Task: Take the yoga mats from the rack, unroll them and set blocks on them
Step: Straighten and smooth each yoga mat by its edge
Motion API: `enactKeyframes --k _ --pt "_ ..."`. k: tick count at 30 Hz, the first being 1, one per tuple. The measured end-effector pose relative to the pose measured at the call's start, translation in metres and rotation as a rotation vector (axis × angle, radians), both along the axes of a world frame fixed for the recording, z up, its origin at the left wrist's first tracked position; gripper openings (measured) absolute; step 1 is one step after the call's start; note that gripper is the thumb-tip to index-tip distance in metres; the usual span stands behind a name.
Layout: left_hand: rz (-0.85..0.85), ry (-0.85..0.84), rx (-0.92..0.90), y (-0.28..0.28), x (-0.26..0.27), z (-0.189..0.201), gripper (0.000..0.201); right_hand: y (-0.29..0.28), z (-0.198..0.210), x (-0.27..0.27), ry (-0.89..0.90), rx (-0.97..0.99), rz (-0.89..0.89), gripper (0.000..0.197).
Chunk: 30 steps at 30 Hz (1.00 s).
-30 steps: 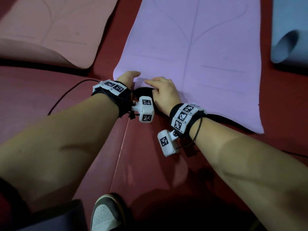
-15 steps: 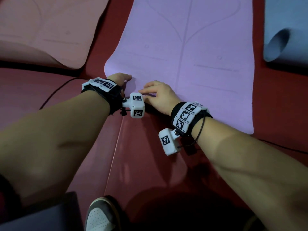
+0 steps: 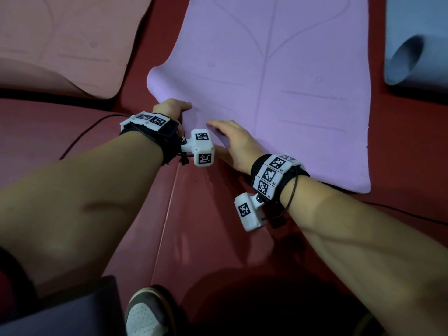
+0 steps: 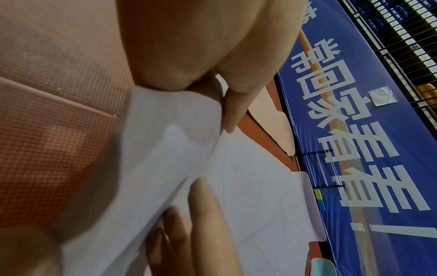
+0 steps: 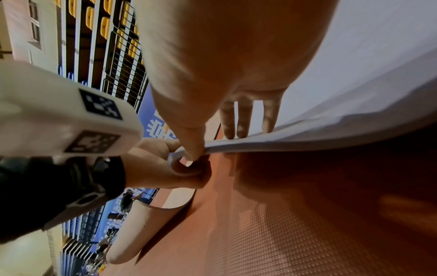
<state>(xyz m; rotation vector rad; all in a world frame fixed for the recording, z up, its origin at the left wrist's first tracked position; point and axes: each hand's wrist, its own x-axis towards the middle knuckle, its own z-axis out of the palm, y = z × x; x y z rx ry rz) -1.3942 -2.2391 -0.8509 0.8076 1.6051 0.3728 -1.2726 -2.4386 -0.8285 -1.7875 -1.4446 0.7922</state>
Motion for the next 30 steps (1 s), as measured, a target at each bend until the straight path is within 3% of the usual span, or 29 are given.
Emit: enactKeyframes --k 5,9,10,13,16,18,23,27,30 --pt "0.090 -0.040 0.036 -0.029 0.002 0.038 0.066 0.006 0.001 0.003 -0.074 -0.067 -0.067 0.058" --pt "0.056 -0.038 -0.066 -0.019 -0.004 0.020 0.092 0.013 0.007 0.002 -0.222 -0.100 -0.100 0.058" --pt "0.004 -0.009 -0.074 -0.031 -0.001 0.040 0.088 0.014 0.009 0.002 -0.268 -0.099 -0.102 0.059" --pt "-0.205 0.091 -0.061 -0.054 0.002 0.076 0.050 0.017 0.017 0.005 -0.452 -0.104 -0.058 0.069" --pt "-0.380 0.216 -0.014 -0.060 -0.003 0.087 0.040 0.020 0.029 0.010 -0.638 -0.105 -0.018 0.072" --pt "-0.429 0.264 -0.045 -0.054 -0.007 0.088 0.045 0.022 0.034 0.011 -0.707 -0.098 -0.005 0.068" --pt "-0.540 0.342 0.003 -0.045 0.003 0.093 0.035 0.017 0.034 0.010 -0.747 -0.079 -0.022 0.066" --pt "-0.475 0.306 -0.038 -0.049 0.009 0.090 0.045 0.013 0.032 0.006 -0.698 -0.088 0.086 0.075" --pt "-0.423 0.282 -0.051 -0.051 0.014 0.095 0.037 0.007 0.027 0.004 -0.648 -0.083 0.191 0.062"
